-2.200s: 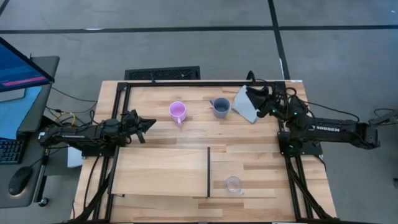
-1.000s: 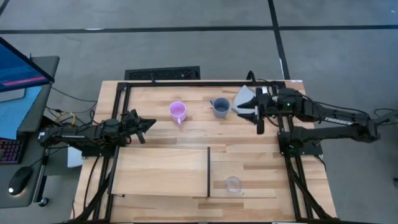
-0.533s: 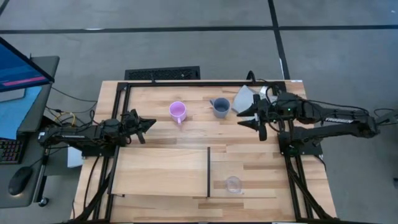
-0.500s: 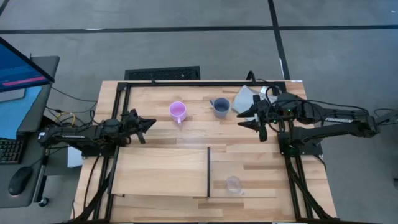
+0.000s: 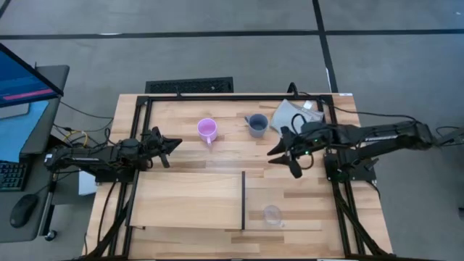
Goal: Stack small to large cups/mugs on shelf
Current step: Put the transparent mug on the shelf
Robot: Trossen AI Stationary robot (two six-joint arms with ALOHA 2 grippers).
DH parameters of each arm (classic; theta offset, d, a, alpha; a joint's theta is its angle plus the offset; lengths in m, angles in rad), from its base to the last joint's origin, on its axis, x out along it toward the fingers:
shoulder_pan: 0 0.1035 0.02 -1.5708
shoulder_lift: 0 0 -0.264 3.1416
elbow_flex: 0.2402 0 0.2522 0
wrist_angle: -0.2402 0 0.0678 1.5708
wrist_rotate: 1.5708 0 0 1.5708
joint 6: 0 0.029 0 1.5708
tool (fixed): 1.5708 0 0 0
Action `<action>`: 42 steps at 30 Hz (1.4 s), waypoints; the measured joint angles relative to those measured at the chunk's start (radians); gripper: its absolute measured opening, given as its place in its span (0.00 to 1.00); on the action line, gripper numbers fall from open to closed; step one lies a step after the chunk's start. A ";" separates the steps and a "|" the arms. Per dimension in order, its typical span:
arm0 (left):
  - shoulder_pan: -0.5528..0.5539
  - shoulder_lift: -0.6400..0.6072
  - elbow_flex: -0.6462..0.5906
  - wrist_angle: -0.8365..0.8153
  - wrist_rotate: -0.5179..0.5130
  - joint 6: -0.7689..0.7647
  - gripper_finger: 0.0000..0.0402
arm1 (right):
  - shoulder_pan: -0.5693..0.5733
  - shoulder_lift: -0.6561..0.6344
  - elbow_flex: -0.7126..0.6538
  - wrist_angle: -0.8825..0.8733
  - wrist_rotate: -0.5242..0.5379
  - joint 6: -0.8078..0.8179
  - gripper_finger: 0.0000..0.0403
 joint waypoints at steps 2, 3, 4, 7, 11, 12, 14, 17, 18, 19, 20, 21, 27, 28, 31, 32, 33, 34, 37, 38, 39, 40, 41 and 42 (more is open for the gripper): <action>0.000 0.000 0.000 0.000 0.000 0.001 0.00 | 0.026 0.018 0.022 -0.034 0.000 0.000 0.40; 0.000 0.000 0.000 0.000 0.000 0.010 0.00 | 0.040 0.027 0.038 -0.060 0.000 0.001 0.40; 0.000 0.000 0.000 0.000 0.000 0.021 0.00 | 0.054 0.037 0.055 -0.095 0.000 0.005 0.40; 0.000 0.000 0.000 0.000 0.000 0.053 0.00 | 0.092 0.077 0.101 -0.188 0.003 0.032 0.39; 0.000 0.000 0.000 0.000 0.000 0.084 0.00 | 0.143 0.136 0.150 -0.243 0.006 0.089 0.36; 0.000 0.000 0.000 0.000 0.000 0.090 0.00 | 0.156 0.154 0.155 -0.250 0.007 0.105 0.36; 0.000 0.000 0.000 0.000 0.000 0.094 0.00 | 0.182 0.187 0.166 -0.258 0.006 0.146 0.34; 0.000 0.000 0.000 0.000 0.000 0.104 0.00 | 0.222 0.239 0.192 -0.273 0.001 0.216 0.32; 0.000 0.000 0.000 0.000 0.000 0.113 0.00 | 0.236 0.255 0.201 -0.289 -0.001 0.240 0.32; 0.000 0.000 0.000 0.000 0.000 0.123 0.00 | 0.250 0.275 0.212 -0.303 -0.002 0.262 0.31; 0.000 0.000 0.000 0.000 0.000 0.134 0.00 | 0.264 0.296 0.223 -0.304 -0.004 0.283 0.31; 0.000 0.000 0.000 0.000 0.000 0.145 0.00 | 0.277 0.313 0.232 -0.308 -0.004 0.303 0.31; 0.000 0.000 0.000 0.000 0.000 0.183 0.00 | 0.319 0.399 0.290 -0.340 -0.022 0.401 0.32; 0.000 0.000 0.000 0.000 0.000 0.183 0.00 | 0.318 0.409 0.298 -0.337 -0.025 0.422 0.32; 0.000 0.000 0.000 0.000 0.000 0.183 0.00 | 0.309 0.424 0.305 -0.338 -0.041 0.468 0.32; 0.000 0.000 0.000 0.000 0.000 0.182 0.00 | 0.308 0.424 0.305 -0.338 -0.056 0.465 0.32; 0.000 0.000 0.000 0.000 0.000 0.180 0.00 | 0.308 0.424 0.306 -0.338 -0.068 0.457 0.32; 0.000 0.000 0.000 0.000 0.000 0.180 0.00 | 0.309 0.423 0.307 -0.337 -0.076 0.448 0.32; 0.000 0.000 0.000 0.000 0.000 0.180 0.00 | 0.310 0.423 0.307 -0.338 -0.081 0.442 0.33; 0.000 0.000 0.000 0.000 0.000 0.179 0.00 | 0.310 0.423 0.307 -0.338 -0.082 0.449 0.34; 0.000 0.000 0.000 0.000 0.000 0.179 0.00 | 0.309 0.423 0.307 -0.339 -0.082 0.455 0.35; 0.000 0.000 0.000 0.000 0.000 0.179 0.00 | 0.308 0.423 0.307 -0.341 -0.083 0.458 0.37; 0.000 0.000 0.000 0.000 0.000 0.179 0.00 | 0.308 0.423 0.307 -0.341 -0.083 0.459 0.39; 0.000 0.000 0.000 0.000 0.000 0.179 0.00 | 0.308 0.423 0.307 -0.341 -0.084 0.459 0.41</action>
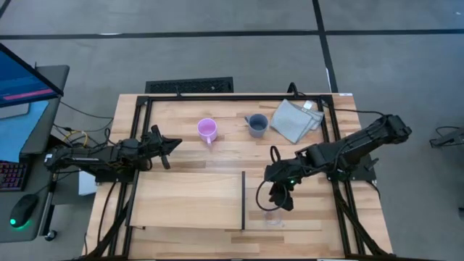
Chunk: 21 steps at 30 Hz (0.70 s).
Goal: Stack small to large cups/mugs on shelf
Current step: Put the transparent mug on the shelf
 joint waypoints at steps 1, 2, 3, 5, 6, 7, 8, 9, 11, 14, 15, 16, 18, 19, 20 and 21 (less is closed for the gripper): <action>0.000 0.000 0.000 0.000 0.000 -0.001 0.00 | 0.001 0.000 0.000 0.000 -0.001 0.000 0.44; 0.000 0.000 0.000 0.000 0.000 -0.004 0.00 | 0.001 0.000 0.000 0.000 -0.003 -0.001 0.47; 0.000 0.000 0.000 0.000 0.000 -0.007 0.00 | 0.001 0.000 0.000 0.000 -0.004 -0.002 0.50; 0.000 0.000 0.000 0.000 0.000 -0.017 0.00 | 0.001 0.000 0.000 0.000 -0.006 0.001 0.56; 0.000 0.000 0.000 0.000 0.000 -0.026 0.00 | 0.001 0.000 0.000 0.000 -0.006 0.002 0.58; 0.000 0.000 0.000 0.000 0.000 -0.034 0.00 | 0.003 0.000 0.000 0.001 -0.005 0.008 0.59; 0.000 0.000 0.000 0.000 0.000 -0.043 0.00 | 0.006 0.000 0.000 0.002 -0.004 0.017 0.61; 0.000 0.000 0.000 0.000 0.000 -0.050 0.00 | 0.010 0.000 0.000 0.007 0.000 0.026 0.61; 0.000 0.000 0.000 0.000 0.000 -0.058 0.00 | 0.017 0.000 0.000 0.022 0.000 0.028 0.62; 0.000 0.000 0.000 0.000 0.000 -0.061 0.00 | 0.026 0.000 0.000 0.066 0.004 0.028 0.62; 0.000 0.000 0.000 0.000 0.000 -0.061 0.00 | 0.028 -0.001 0.000 0.081 0.005 0.028 0.62; 0.000 0.000 0.000 0.000 0.000 -0.061 0.00 | 0.028 -0.001 0.000 0.096 0.005 0.028 0.62; 0.000 0.000 0.000 0.000 0.000 -0.061 0.00 | 0.028 -0.001 0.000 0.114 0.006 0.028 0.62; 0.000 0.000 0.000 0.000 0.000 -0.061 0.00 | 0.028 -0.001 0.000 0.112 0.009 0.028 0.62; 0.000 0.000 0.000 0.000 0.000 -0.060 0.00 | 0.033 -0.001 0.000 0.105 0.016 0.029 0.62; 0.000 0.000 0.000 0.000 0.000 -0.059 0.00 | 0.039 0.001 0.000 0.092 0.032 0.030 0.62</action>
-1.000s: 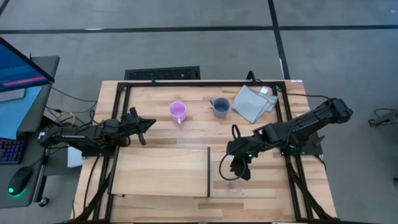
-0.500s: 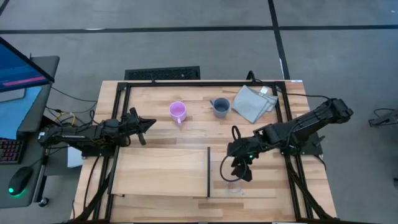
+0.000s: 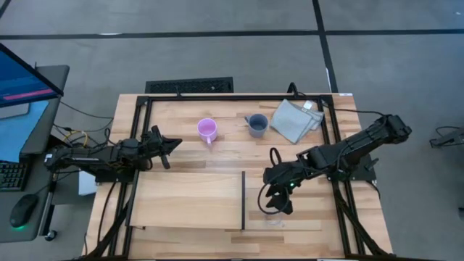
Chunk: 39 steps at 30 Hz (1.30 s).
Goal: Stack small to large cups/mugs on shelf
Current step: Put the transparent mug on the shelf
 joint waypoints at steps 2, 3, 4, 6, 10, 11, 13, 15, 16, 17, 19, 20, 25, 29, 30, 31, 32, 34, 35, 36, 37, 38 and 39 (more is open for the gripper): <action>0.000 0.000 0.000 0.000 0.000 0.003 0.00 | 0.011 0.021 0.000 -0.014 0.013 0.000 0.62; 0.000 0.000 0.000 0.000 0.000 0.003 0.00 | 0.020 0.033 0.000 -0.035 0.026 0.000 0.62; 0.000 0.000 0.000 0.000 0.000 0.003 0.00 | 0.028 0.045 -0.002 -0.054 0.030 0.000 0.62; 0.000 0.001 0.000 0.000 0.000 0.004 0.00 | 0.042 0.085 0.001 -0.043 0.032 -0.006 0.62; 0.000 0.002 0.000 0.000 0.000 0.006 0.00 | 0.073 0.151 -0.001 -0.061 0.042 -0.036 0.62; 0.000 0.002 0.000 0.000 0.000 0.007 0.00 | 0.079 0.162 0.000 -0.072 0.057 -0.036 0.62; 0.000 0.002 0.000 0.000 0.000 0.006 0.00 | 0.091 0.174 -0.002 -0.110 0.093 -0.037 0.62; 0.000 0.002 0.000 0.000 0.000 0.003 0.00 | 0.097 0.177 -0.001 -0.125 0.134 -0.041 0.62; 0.000 0.002 0.000 0.000 0.001 0.002 0.00 | 0.100 0.176 -0.001 -0.141 0.151 -0.047 0.62; 0.000 0.002 0.000 0.000 0.001 0.002 0.00 | 0.104 0.176 -0.001 -0.146 0.163 -0.051 0.61; 0.000 0.002 0.000 0.000 0.001 0.002 0.00 | 0.110 0.176 -0.001 -0.156 0.181 -0.052 0.60; 0.000 0.002 0.000 0.000 0.002 0.002 0.00 | 0.113 0.176 -0.001 -0.160 0.182 -0.052 0.59; 0.000 0.002 0.000 0.000 0.002 -0.008 0.00 | 0.118 0.176 -0.001 -0.162 0.181 -0.052 0.52; 0.000 0.002 0.000 0.000 0.002 -0.010 0.00 | 0.118 0.176 -0.001 -0.163 0.180 -0.051 0.46; 0.000 0.002 0.000 0.000 0.002 -0.010 0.00 | 0.118 0.176 -0.001 -0.163 0.180 -0.049 0.44; 0.000 0.002 0.000 0.000 0.002 -0.010 0.00 | 0.118 0.176 -0.001 -0.163 0.180 -0.047 0.43; 0.000 0.002 0.000 0.000 0.002 -0.010 0.00 | 0.118 0.176 -0.001 -0.163 0.180 -0.047 0.41; 0.000 0.002 0.000 0.000 0.003 -0.011 0.00 | 0.118 0.176 -0.001 -0.163 0.179 -0.047 0.39; 0.000 0.002 0.000 0.000 0.003 -0.011 0.00 | 0.118 0.176 -0.001 -0.162 0.177 -0.047 0.38; 0.000 0.002 0.000 0.000 0.004 -0.011 0.00 | 0.118 0.176 -0.001 -0.162 0.170 -0.046 0.37; 0.000 0.002 0.000 0.000 0.005 -0.011 0.00 | 0.118 0.176 -0.001 -0.162 0.160 -0.045 0.36; 0.000 0.002 0.000 0.000 0.005 -0.011 0.00 | 0.118 0.176 -0.001 -0.160 0.154 -0.044 0.36; 0.000 0.002 0.000 0.000 0.005 -0.012 0.00 | 0.118 0.176 -0.001 -0.156 0.153 -0.042 0.35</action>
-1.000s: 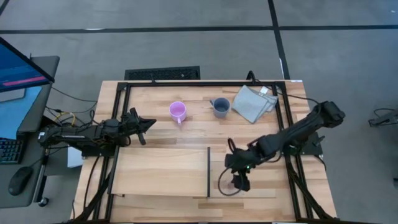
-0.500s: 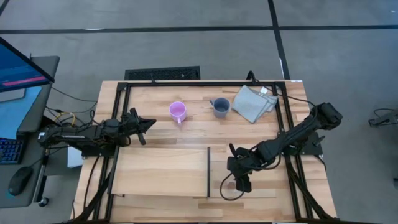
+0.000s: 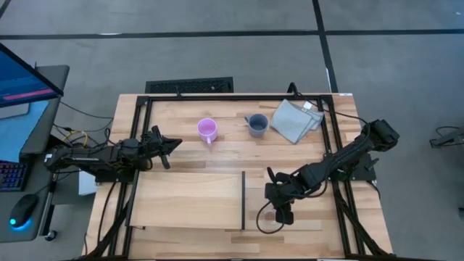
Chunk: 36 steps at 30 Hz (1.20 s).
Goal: Stack small to large cups/mugs on shelf
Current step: Put the transparent mug on the shelf
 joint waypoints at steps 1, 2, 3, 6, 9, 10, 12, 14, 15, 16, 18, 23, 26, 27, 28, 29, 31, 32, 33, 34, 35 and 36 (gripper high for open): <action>0.000 0.000 0.000 0.000 0.000 0.000 0.00 | 0.000 0.000 0.000 0.004 0.000 0.005 0.35; 0.000 0.000 0.000 0.000 0.000 0.000 0.00 | 0.000 0.000 0.000 0.005 0.000 0.006 0.34; 0.000 0.000 0.000 0.000 0.000 0.000 0.00 | 0.000 0.000 0.000 0.005 0.000 0.006 0.34; 0.000 0.000 0.000 0.000 0.000 0.000 0.00 | 0.000 0.000 0.000 0.005 0.000 0.007 0.33; 0.000 0.000 0.000 0.000 0.000 0.000 0.00 | -0.004 0.019 0.001 0.018 -0.005 0.011 0.33; 0.000 0.000 0.000 0.000 0.000 0.000 0.00 | -0.006 0.033 0.001 0.026 -0.015 0.015 0.33; 0.000 0.000 0.000 0.000 0.000 0.000 0.00 | -0.010 0.052 -0.001 0.026 -0.047 0.014 0.33; 0.000 0.000 0.000 0.000 0.000 0.000 0.00 | -0.012 0.075 0.002 0.059 -0.064 0.009 0.33; 0.000 0.000 0.000 0.000 0.000 0.000 0.00 | -0.011 0.079 0.000 0.053 -0.064 0.006 0.32; 0.000 0.001 0.000 0.000 0.000 0.000 0.00 | -0.012 0.081 0.000 0.058 -0.065 0.001 0.32; 0.000 0.004 0.000 0.000 0.000 0.000 0.00 | -0.017 0.082 0.001 0.081 -0.074 -0.009 0.30; 0.000 0.018 0.000 0.000 -0.001 0.000 0.00 | -0.033 0.081 0.001 0.077 -0.076 -0.017 0.18; 0.000 0.022 0.000 0.000 -0.001 0.000 0.00 | -0.039 0.081 0.001 0.077 -0.083 -0.022 0.07; 0.000 0.022 0.000 0.000 -0.001 0.000 0.00 | -0.040 0.081 0.001 0.077 -0.088 -0.031 0.04; 0.000 0.021 0.000 0.000 -0.001 0.000 0.00 | -0.044 0.081 0.001 0.077 -0.095 -0.039 0.03; 0.000 0.021 0.000 0.000 -0.001 0.000 0.00 | -0.046 0.081 0.001 0.077 -0.101 -0.042 0.03; 0.000 0.021 0.000 0.000 -0.002 0.000 0.00 | -0.051 0.080 0.001 0.076 -0.104 -0.040 0.04; 0.000 0.021 0.000 0.000 -0.002 0.000 0.00 | -0.054 0.080 0.001 0.072 -0.105 -0.040 0.04; 0.000 0.021 0.000 0.000 -0.001 0.000 0.00 | -0.058 0.080 0.001 0.066 -0.104 -0.041 0.04; 0.000 0.021 0.000 0.000 -0.002 0.000 0.00 | -0.060 0.080 0.001 0.061 -0.104 -0.045 0.02; 0.000 0.021 0.000 0.000 -0.002 0.000 0.00 | -0.063 0.080 0.001 0.055 -0.104 -0.048 0.02; 0.000 0.021 0.000 0.000 -0.002 0.000 0.00 | -0.066 0.080 0.001 0.048 -0.104 -0.053 0.02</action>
